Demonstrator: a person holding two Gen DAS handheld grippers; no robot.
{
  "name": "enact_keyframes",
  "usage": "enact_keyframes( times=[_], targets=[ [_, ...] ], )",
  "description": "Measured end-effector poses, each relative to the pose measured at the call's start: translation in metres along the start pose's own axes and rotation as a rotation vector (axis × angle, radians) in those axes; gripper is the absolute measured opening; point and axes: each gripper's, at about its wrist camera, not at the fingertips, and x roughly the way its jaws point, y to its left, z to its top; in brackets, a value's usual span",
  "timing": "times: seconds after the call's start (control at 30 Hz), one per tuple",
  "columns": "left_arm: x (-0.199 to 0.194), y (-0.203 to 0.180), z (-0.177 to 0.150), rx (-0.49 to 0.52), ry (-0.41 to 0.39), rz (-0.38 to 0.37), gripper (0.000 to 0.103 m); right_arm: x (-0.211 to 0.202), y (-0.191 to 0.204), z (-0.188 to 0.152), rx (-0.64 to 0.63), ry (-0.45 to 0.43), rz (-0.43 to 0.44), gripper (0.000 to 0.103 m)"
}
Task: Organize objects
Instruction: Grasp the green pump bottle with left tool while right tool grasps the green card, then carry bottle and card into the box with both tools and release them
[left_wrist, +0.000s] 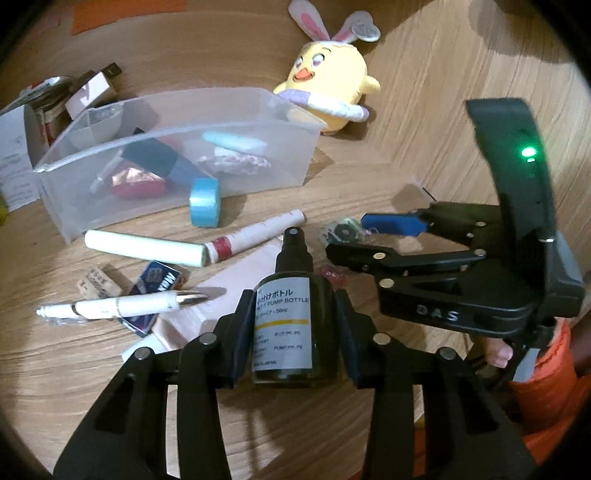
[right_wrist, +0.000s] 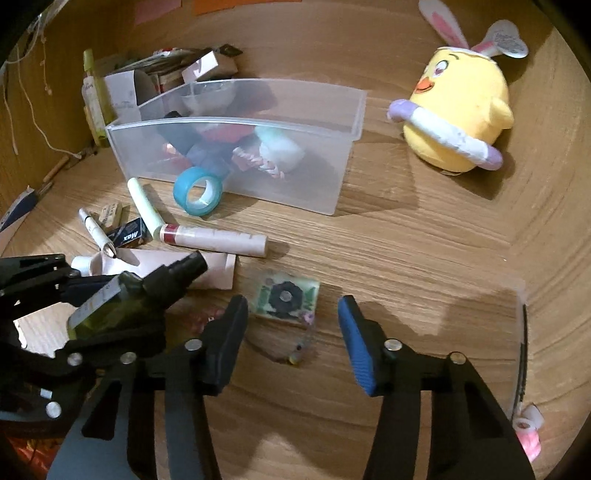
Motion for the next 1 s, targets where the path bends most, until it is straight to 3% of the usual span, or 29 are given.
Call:
enact_keyframes(
  times=[0.07, 0.23, 0.6, 0.8, 1.0],
  targets=[
    [-0.005, 0.002, 0.003, -0.005, -0.014, 0.002, 0.041, 0.002, 0.001, 0.004, 0.0, 0.002, 0.005, 0.031],
    [-0.015, 0.009, 0.013, -0.022, -0.047, 0.026, 0.041, -0.002, -0.002, 0.01, 0.026, -0.036, 0.013, 0.031],
    [-0.047, 0.041, 0.05, -0.093, -0.165, 0.095, 0.041, -0.055, -0.016, 0.034, 0.106, -0.234, 0.05, 0.031],
    [-0.059, 0.071, 0.079, -0.124, -0.217, 0.175, 0.041, -0.076, -0.016, 0.062, 0.117, -0.33, 0.069, 0.031],
    [-0.051, 0.1, 0.112, -0.122, -0.202, 0.268, 0.041, -0.075, -0.009, 0.092, 0.097, -0.37, 0.056, 0.031]
  ],
)
